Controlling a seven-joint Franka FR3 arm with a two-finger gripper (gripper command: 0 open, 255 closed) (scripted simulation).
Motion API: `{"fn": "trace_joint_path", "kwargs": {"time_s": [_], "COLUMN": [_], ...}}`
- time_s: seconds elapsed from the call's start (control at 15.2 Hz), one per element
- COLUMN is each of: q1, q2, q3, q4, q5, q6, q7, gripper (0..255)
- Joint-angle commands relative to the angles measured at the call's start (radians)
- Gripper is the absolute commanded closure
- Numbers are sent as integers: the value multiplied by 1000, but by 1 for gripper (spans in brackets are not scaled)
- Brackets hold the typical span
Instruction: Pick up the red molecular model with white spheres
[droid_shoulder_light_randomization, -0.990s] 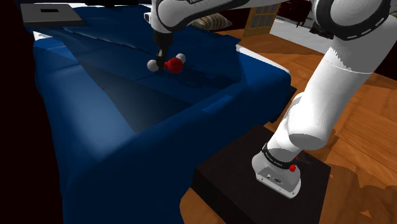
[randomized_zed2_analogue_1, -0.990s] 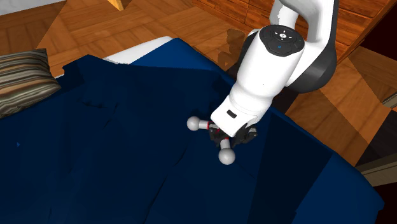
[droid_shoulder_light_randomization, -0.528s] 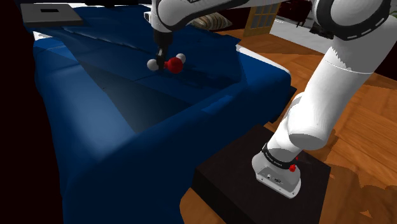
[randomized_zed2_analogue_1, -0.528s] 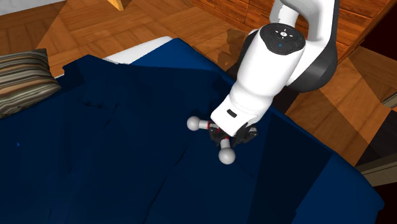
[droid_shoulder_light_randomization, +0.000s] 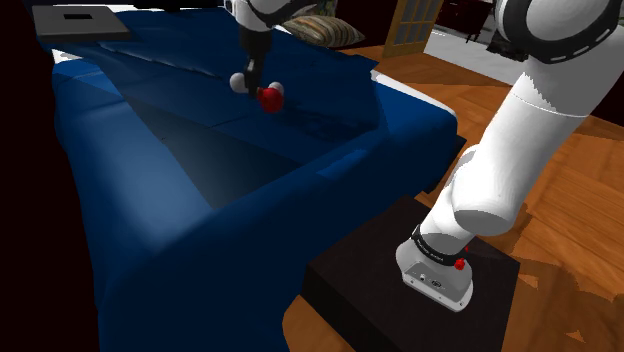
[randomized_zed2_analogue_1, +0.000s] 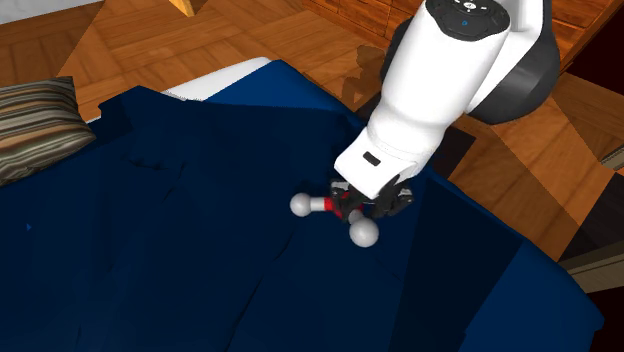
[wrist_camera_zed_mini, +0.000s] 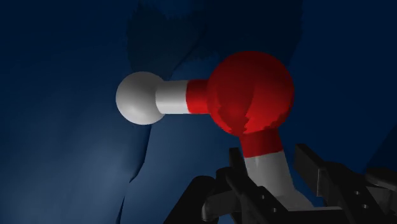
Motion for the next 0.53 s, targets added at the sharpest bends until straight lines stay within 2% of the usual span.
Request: {"fn": "trace_joint_path", "kwargs": {"time_s": [0.0, 0.46], "q1": [-1, 0], "q2": [-2, -5], "q3": [-1, 0], "q4": [22, 88], "q5": [1, 3], "q6": [-24, -92], "q7": [-4, -9], "gripper": [255, 255]}}
